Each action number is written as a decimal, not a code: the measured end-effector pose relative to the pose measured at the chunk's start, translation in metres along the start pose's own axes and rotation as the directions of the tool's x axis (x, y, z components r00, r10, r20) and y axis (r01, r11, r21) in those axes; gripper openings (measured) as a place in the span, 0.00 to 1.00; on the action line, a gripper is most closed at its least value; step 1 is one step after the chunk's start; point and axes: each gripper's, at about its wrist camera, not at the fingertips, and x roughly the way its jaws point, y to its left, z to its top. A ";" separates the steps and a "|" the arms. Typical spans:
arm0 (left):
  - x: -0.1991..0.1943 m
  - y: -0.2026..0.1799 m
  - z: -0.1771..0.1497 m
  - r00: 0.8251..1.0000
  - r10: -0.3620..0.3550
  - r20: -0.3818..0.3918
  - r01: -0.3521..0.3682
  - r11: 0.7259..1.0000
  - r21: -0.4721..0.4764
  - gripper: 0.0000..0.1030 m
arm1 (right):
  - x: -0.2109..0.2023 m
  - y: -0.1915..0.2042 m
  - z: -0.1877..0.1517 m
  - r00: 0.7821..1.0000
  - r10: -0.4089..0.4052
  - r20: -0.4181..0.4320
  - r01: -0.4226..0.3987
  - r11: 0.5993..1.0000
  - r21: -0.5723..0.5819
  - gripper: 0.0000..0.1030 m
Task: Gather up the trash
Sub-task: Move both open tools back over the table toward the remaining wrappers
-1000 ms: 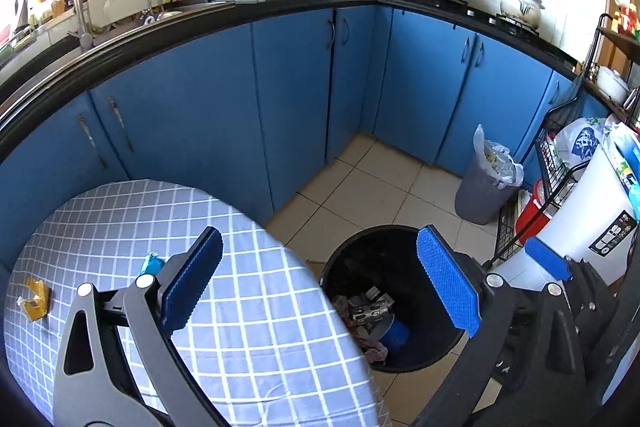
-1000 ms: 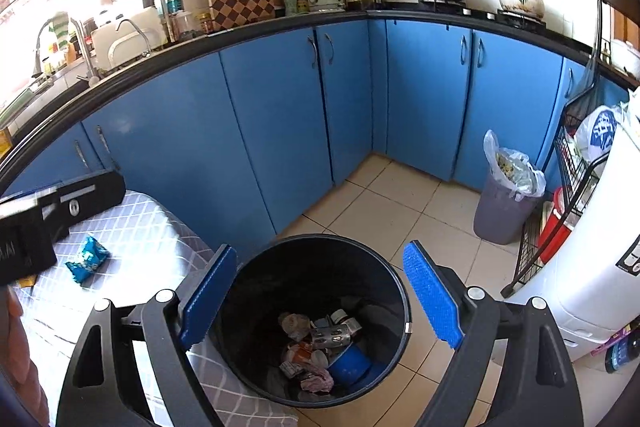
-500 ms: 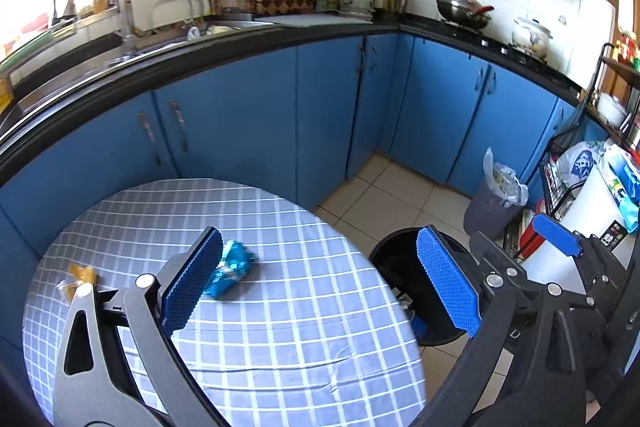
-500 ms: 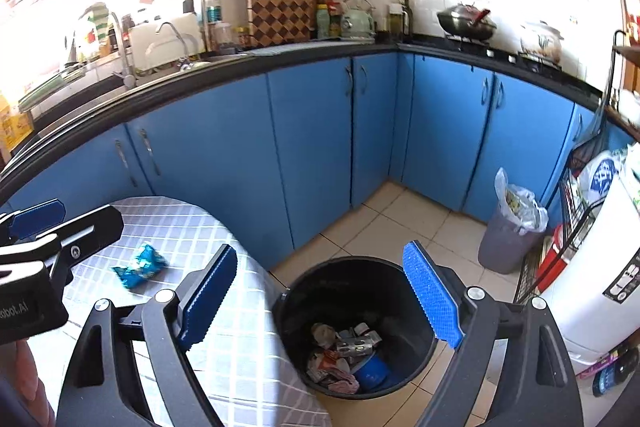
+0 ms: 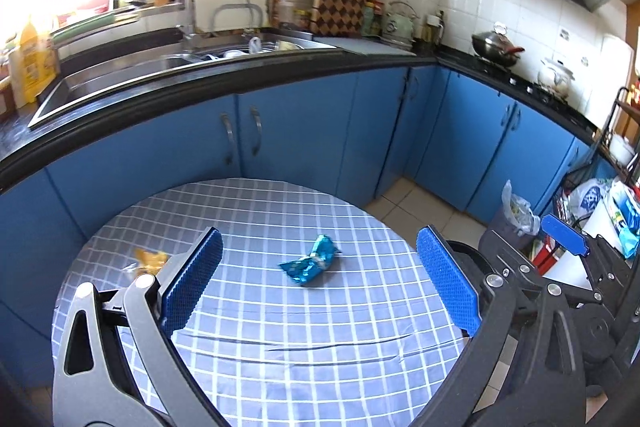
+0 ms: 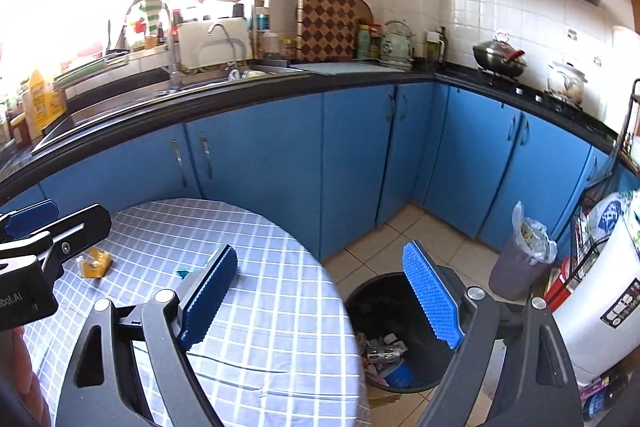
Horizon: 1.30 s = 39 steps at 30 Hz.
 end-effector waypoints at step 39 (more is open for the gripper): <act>0.002 0.203 -0.042 0.984 0.159 -0.085 -0.174 0.963 -0.208 0.94 | 0.052 0.180 -0.021 0.982 0.136 -0.130 -0.160 0.968 -0.192 0.80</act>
